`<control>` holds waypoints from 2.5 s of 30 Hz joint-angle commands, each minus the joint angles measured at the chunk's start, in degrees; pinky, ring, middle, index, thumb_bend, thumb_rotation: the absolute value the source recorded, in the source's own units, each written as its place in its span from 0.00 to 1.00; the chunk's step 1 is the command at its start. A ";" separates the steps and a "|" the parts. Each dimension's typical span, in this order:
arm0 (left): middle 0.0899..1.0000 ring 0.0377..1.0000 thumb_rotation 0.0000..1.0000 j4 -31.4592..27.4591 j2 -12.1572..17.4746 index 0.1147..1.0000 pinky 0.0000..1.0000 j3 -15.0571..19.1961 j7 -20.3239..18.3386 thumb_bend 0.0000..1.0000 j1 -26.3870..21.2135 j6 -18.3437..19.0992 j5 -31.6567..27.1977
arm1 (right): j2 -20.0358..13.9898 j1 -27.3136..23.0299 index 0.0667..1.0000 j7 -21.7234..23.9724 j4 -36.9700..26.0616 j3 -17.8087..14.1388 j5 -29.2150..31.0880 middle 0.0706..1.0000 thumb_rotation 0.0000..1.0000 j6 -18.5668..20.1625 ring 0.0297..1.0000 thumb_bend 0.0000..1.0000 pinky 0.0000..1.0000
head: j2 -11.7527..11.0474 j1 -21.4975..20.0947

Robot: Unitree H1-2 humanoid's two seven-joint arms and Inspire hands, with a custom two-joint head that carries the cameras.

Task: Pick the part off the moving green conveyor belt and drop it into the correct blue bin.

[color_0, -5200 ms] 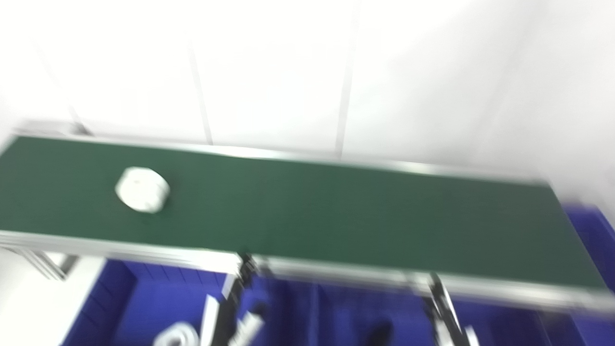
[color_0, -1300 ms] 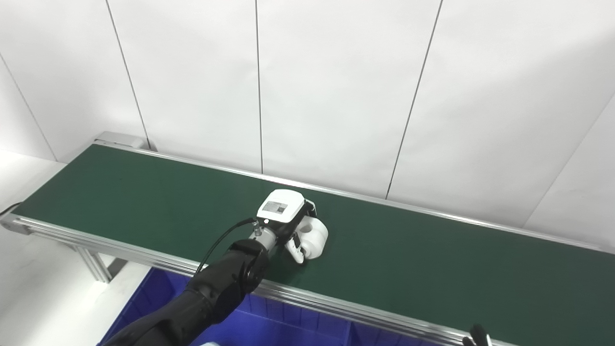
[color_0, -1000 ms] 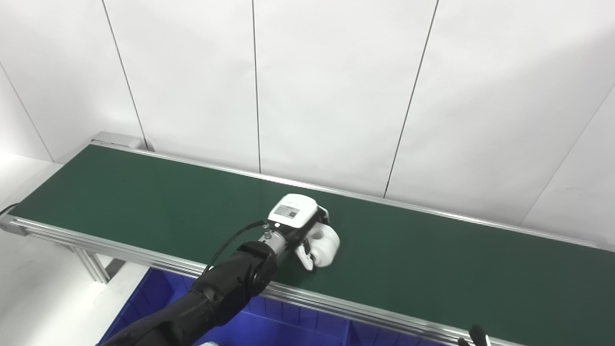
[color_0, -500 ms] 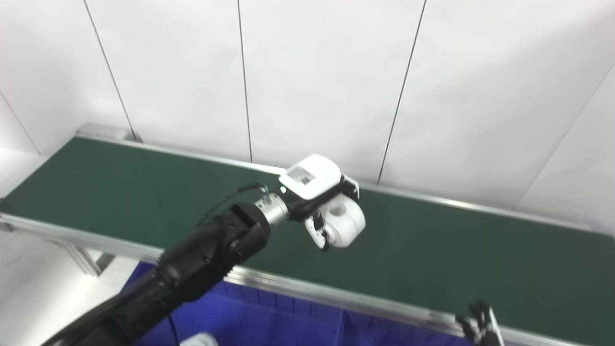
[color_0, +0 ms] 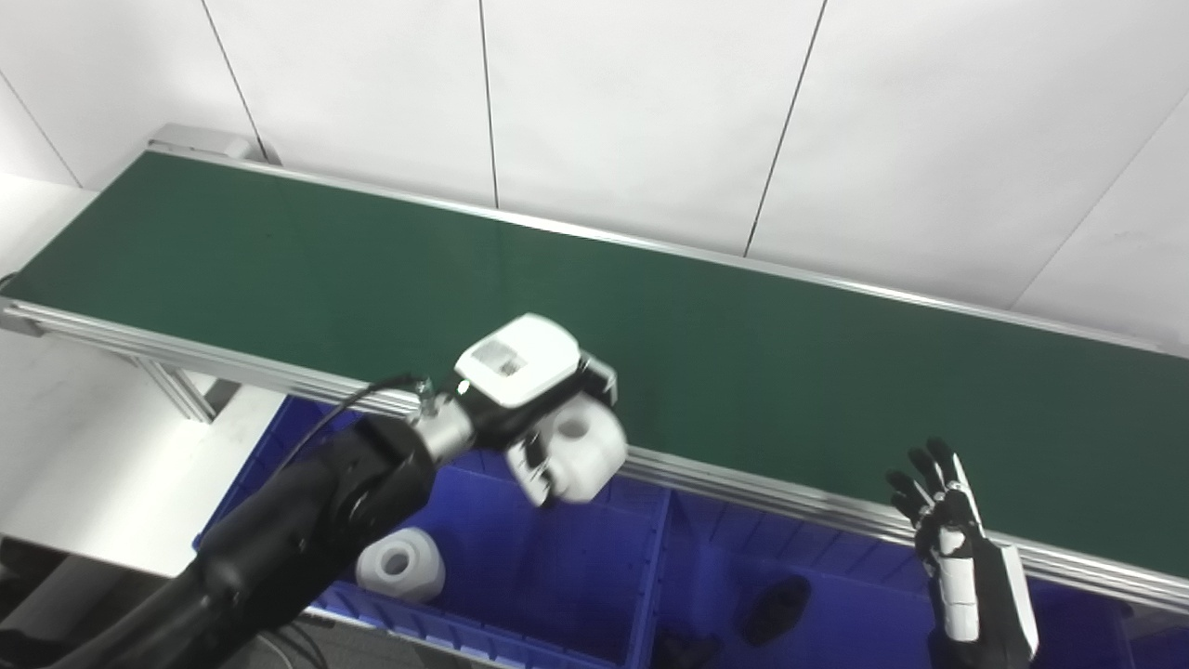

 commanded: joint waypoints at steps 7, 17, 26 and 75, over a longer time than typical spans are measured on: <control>0.37 0.37 0.00 1.34 -0.21 0.43 0.31 0.86 10.05 0.53 3.29 -3.63 7.96 | -0.16 -1.28 1.00 0.22 -1.60 -0.22 0.76 0.96 0.95 -0.44 0.90 0.86 0.94 | 0.48 0.06; 0.51 0.47 0.21 2.03 -1.28 0.57 0.42 0.87 7.60 0.71 3.85 -4.62 3.56 | 0.46 -1.24 0.99 -0.34 -2.37 0.27 -0.26 0.95 0.97 -0.14 0.89 0.85 0.92 | 0.34 -1.08; 0.95 0.92 0.56 -0.47 -1.68 0.97 0.93 1.04 5.32 1.00 4.85 -4.34 4.80 | 0.55 -1.34 0.99 -0.07 -2.35 0.15 0.57 0.96 0.95 0.14 0.90 0.84 0.93 | 0.37 -1.10; 1.00 1.00 0.74 3.54 -25.15 1.00 1.00 16.01 5.07 0.89 12.28 -7.37 -48.83 | 9.73 1.52 0.96 -8.04 -2.95 4.87 -10.53 0.97 0.95 0.80 0.94 0.85 0.97 | -0.50 -27.80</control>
